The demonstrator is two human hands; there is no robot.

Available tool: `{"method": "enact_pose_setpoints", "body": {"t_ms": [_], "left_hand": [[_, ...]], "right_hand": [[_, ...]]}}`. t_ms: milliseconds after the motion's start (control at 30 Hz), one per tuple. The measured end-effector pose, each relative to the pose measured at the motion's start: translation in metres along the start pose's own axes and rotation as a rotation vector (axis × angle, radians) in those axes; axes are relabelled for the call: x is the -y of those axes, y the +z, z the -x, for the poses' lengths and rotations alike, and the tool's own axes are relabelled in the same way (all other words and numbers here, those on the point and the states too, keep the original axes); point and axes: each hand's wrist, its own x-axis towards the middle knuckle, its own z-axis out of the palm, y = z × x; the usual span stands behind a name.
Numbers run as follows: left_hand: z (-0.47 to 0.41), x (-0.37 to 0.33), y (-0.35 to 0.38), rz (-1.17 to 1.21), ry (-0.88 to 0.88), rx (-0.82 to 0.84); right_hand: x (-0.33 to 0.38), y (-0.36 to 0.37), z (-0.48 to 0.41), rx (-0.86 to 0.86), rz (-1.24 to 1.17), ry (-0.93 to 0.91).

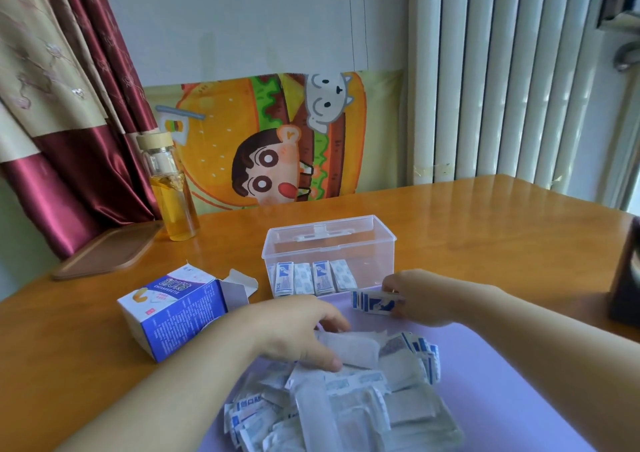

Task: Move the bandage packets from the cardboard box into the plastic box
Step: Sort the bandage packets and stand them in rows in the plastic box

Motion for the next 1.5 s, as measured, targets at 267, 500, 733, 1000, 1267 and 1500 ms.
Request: {"method": "enact_pose_setpoints", "body": {"t_ms": [267, 500, 733, 1000, 1267, 1500], "left_hand": [[-0.004, 0.009, 0.0, 0.206, 0.022, -0.211], [-0.006, 0.02, -0.006, 0.264, 0.145, -0.689], [-0.013, 0.036, 0.007, -0.175, 0.336, -1.048], [-0.01, 0.03, 0.012, -0.257, 0.43, -1.11], [-0.01, 0.027, 0.016, -0.075, 0.404, -1.095], [-0.01, 0.015, 0.015, 1.109, 0.056, -0.497]], "right_hand": [[-0.001, -0.004, -0.007, -0.054, -0.357, -0.059], [0.001, -0.008, -0.011, 0.035, -1.333, -0.052], [0.012, -0.004, -0.007, 0.112, -1.541, -0.095], [0.03, 0.001, -0.002, 0.155, -1.746, -0.094], [0.039, 0.009, -0.003, 0.097, -1.481, -0.188], [0.04, 0.013, -0.005, 0.0, -1.365, -0.203]]}}
